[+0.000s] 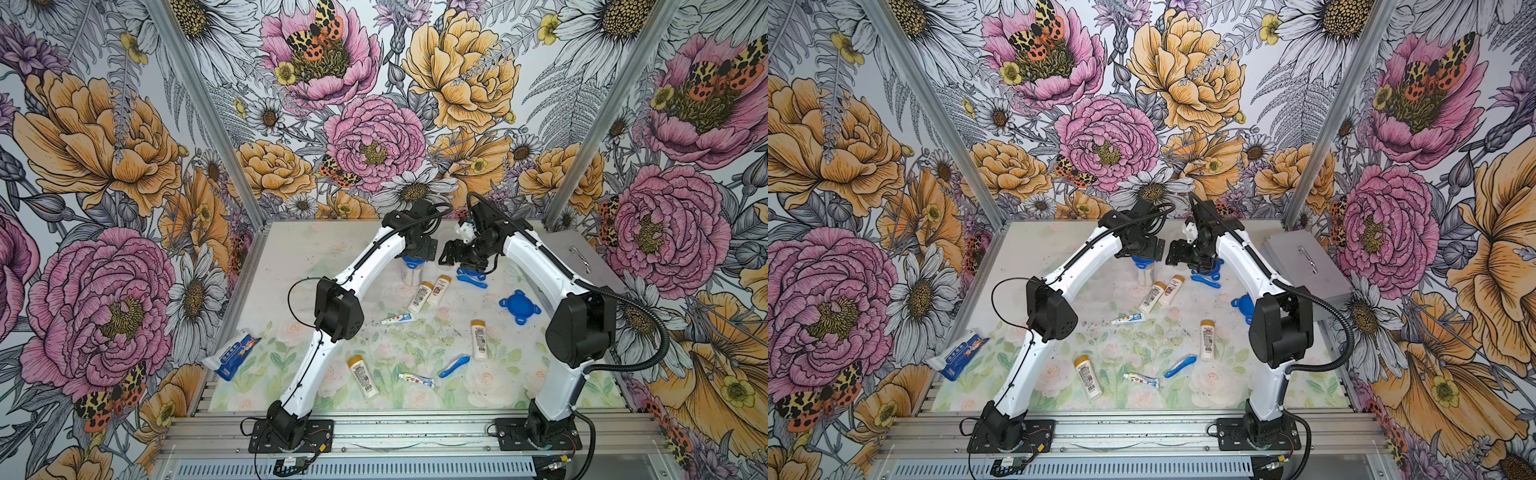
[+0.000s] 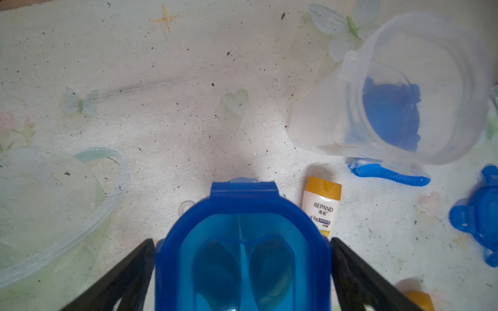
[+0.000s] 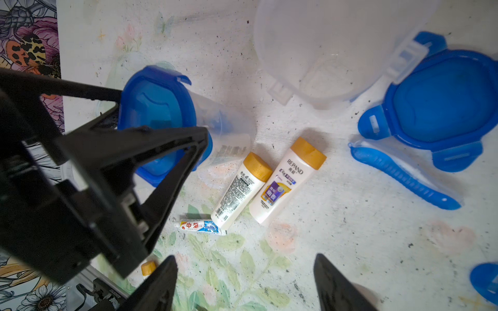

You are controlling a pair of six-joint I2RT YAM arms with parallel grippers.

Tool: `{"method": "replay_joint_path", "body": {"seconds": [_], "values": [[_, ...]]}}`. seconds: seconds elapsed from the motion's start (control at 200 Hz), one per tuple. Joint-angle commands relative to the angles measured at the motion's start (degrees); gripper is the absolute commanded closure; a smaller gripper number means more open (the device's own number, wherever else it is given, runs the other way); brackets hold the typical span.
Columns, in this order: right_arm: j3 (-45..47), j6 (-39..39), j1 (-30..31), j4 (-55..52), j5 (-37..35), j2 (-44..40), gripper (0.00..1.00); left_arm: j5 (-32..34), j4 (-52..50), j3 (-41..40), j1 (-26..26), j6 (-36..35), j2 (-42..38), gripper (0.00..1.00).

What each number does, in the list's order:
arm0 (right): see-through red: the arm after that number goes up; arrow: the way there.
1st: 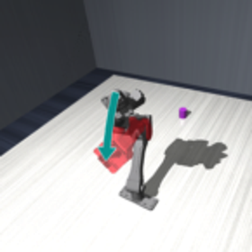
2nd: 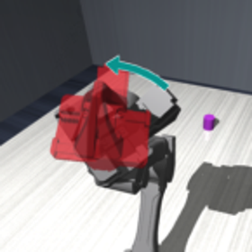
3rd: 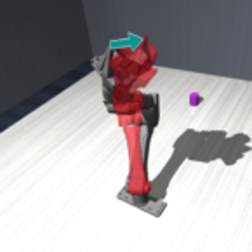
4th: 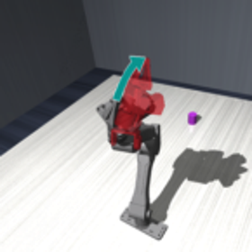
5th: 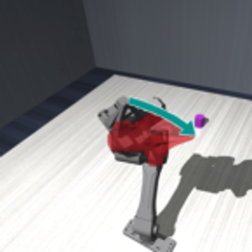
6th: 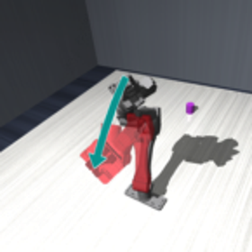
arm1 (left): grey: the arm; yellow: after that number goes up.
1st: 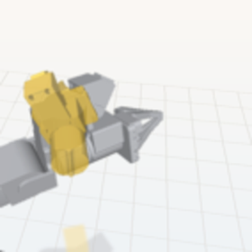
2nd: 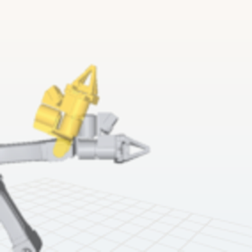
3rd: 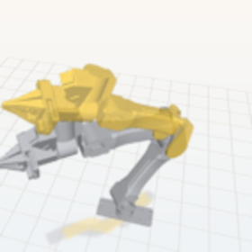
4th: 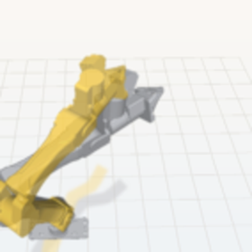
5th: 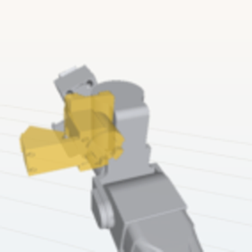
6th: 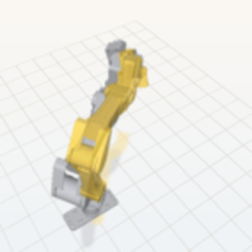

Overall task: Pack away toiletry kits
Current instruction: Pick up the container from the center of the board, then place the container at the center of the board.

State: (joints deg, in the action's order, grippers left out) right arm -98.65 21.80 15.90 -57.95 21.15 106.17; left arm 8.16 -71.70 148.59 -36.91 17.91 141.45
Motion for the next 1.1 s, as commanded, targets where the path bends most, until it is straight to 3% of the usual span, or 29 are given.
{"method": "replay_joint_path", "body": {"seconds": [0.0, 0.18, 0.345, 0.515, 0.851, 1.091], "values": [[0.1, -0.1, -0.6, 0.7, -1.0, -2.0, 0.21, 1.9, -0.2, 1.7, -0.2, -0.6, 2.0, 0.01], [0.3, -0.1, -1.0, 0.7, -1.5, -2.5, 0.21, 1.7, -0.1, 1.7, 0.3, -0.2, 2.3, 0.02], [-0.5, 0.0, -1.4, 0.8, -1.6, -1.9, 0.21, 2.0, -0.1, 1.4, 1.9, 0.1, 1.6, 0.20], [-1.4, -0.1, -1.6, 0.8, -1.7, -1.6, 0.21, 2.5, -0.1, 2.8, 5.4, 0.0, 1.1, 0.27], [-2.7, -0.1, -1.8, 0.7, -1.8, -1.7, 0.22, 6.1, 2.4, 4.7, 16.4, 1.0, 1.6, 0.32], [-1.6, -0.1, -1.7, 0.8, -2.5, -2.4, 0.22, 7.2, 3.4, 2.0, 18.1, 0.3, 1.7, 0.29]]}}
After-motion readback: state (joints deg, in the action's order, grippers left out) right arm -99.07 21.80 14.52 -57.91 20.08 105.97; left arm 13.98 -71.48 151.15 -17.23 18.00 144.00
